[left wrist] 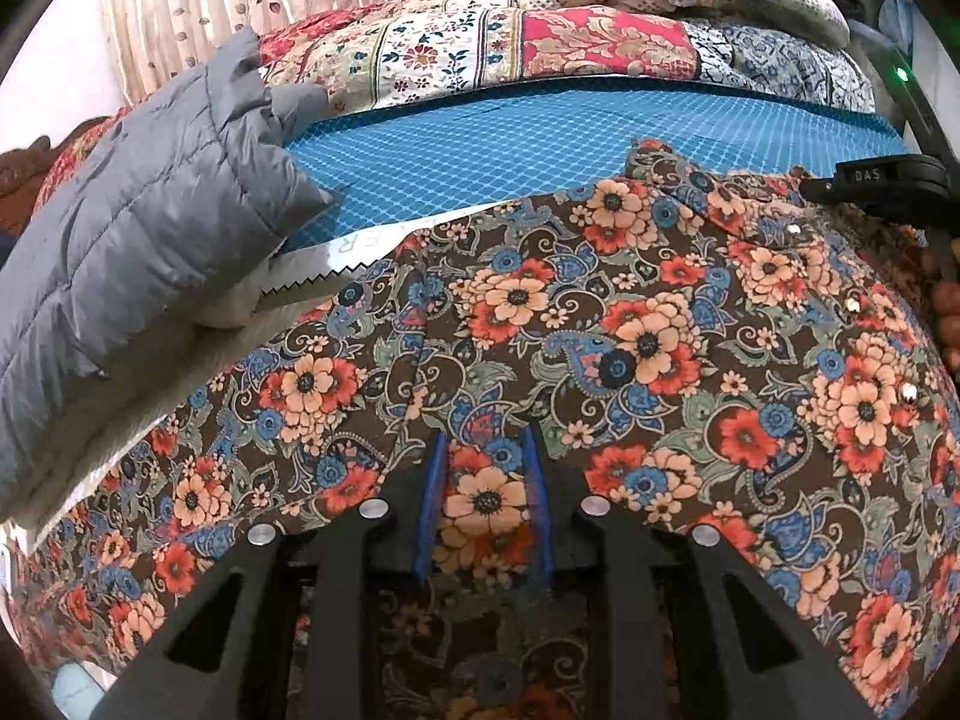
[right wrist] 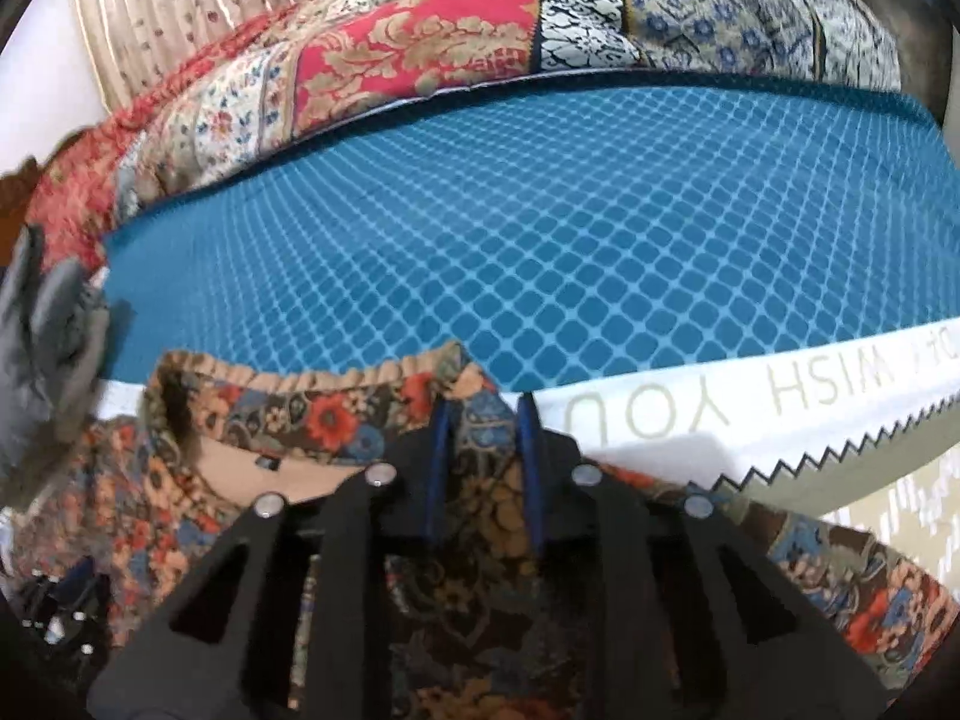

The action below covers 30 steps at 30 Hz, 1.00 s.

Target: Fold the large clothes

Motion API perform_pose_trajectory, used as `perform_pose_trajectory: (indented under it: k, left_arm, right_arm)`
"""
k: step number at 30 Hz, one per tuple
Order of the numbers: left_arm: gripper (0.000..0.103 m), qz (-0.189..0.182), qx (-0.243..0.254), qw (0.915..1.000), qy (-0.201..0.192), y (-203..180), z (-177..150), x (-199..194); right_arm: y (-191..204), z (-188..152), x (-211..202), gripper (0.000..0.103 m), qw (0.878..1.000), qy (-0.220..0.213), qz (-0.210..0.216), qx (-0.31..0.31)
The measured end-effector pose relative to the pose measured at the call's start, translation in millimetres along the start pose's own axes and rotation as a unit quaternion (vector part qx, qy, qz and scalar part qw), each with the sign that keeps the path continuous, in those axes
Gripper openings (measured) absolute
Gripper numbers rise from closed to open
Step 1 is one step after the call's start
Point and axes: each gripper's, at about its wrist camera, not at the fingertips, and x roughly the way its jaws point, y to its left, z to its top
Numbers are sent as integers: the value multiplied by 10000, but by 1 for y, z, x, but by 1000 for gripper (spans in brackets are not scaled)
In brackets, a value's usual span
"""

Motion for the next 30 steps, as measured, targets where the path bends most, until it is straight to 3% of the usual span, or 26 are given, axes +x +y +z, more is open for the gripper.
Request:
perform_pose_trajectory:
  k: [2, 4, 9, 14, 18, 19, 30]
  left_arm:
    - [0, -45, -42, 10000, 4, 2, 0, 0]
    - [0, -58, -62, 10000, -1, 4, 0, -4]
    - [0, -54, -103, 9999, 8, 9, -3, -4]
    - [0, -20, -174, 9997, 143, 12, 0, -7]
    - [0, -99, -333, 9989, 321, 13, -6, -26]
    - [0, -113, -346, 9988, 326, 13, -10, -33]
    - [0, 102, -172, 9982, 570, 5, -90, -96]
  right_arm:
    - [0, 2, -8, 38, 9999, 39, 84, 93]
    - [13, 3, -26, 53, 9997, -126, -177, 115]
    - [39, -36, -91, 53, 9995, -253, -69, -158]
    - [53, -130, -134, 54, 9969, 436, -206, -619]
    - [51, -190, -157, 59, 9887, 505, -894, -1094]
    - [49, -202, -164, 64, 9859, 489, -1088, -1171]
    - [27, -252, -206, 66, 9894, 488, -1126, -771]
